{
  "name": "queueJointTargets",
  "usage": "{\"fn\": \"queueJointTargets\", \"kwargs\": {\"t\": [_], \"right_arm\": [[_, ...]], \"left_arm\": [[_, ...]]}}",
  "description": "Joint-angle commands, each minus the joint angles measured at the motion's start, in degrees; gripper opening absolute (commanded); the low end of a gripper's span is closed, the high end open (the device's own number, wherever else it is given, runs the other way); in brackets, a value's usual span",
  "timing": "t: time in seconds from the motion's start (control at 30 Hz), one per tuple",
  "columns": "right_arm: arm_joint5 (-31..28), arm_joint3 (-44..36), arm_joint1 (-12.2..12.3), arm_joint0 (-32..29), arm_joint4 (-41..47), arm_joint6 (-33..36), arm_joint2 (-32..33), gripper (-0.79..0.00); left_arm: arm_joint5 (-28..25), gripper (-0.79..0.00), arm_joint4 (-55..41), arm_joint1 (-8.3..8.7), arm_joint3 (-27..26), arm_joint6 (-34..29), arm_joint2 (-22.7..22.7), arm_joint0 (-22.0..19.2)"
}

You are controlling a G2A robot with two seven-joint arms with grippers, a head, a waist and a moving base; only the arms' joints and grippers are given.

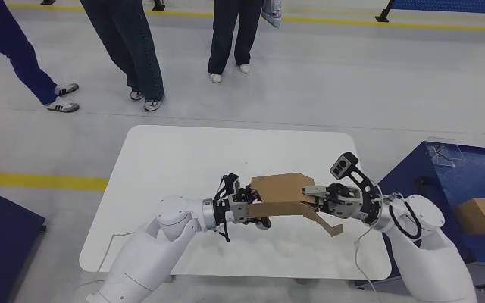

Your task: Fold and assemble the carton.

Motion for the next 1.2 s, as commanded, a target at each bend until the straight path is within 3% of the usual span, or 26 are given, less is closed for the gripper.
{"fn": "queueJointTargets", "kwargs": {"t": [0.0,0.3,0.53,0.67,0.87,1.17], "right_arm": [[-0.31,1.11,0.06,0.43,0.27,1.08,0.16,-0.785],[-4.54,5.5,0.35,2.61,1.65,9.45,0.84,-0.785],[-10.46,9.95,0.46,3.71,0.88,15.63,0.44,-0.785],[-12.73,10.89,0.43,4.13,0.42,17.34,-0.22,-0.785],[-13.78,11.23,0.47,4.19,1.2,18.49,-0.33,-0.785],[-14.7,11.48,0.51,4.32,3.16,18.51,0.3,-0.785]], "left_arm": [[-0.14,0.0,0.03,-0.01,-0.09,0.34,-0.02,0.14],[-4.09,0.0,-0.39,0.38,-3.45,6.06,-4.08,3.02],[-15.76,0.0,-0.49,1.35,-11.56,7.88,-11.01,8.89],[-19.97,0.0,0.94,1.59,-17.34,7.32,-12.16,11.66],[-16.8,0.0,2.81,1.52,-21.06,6.67,-10.23,11.9],[-15.58,0.0,4.16,0.92,-19.79,7.87,-7.72,9.79]]}}
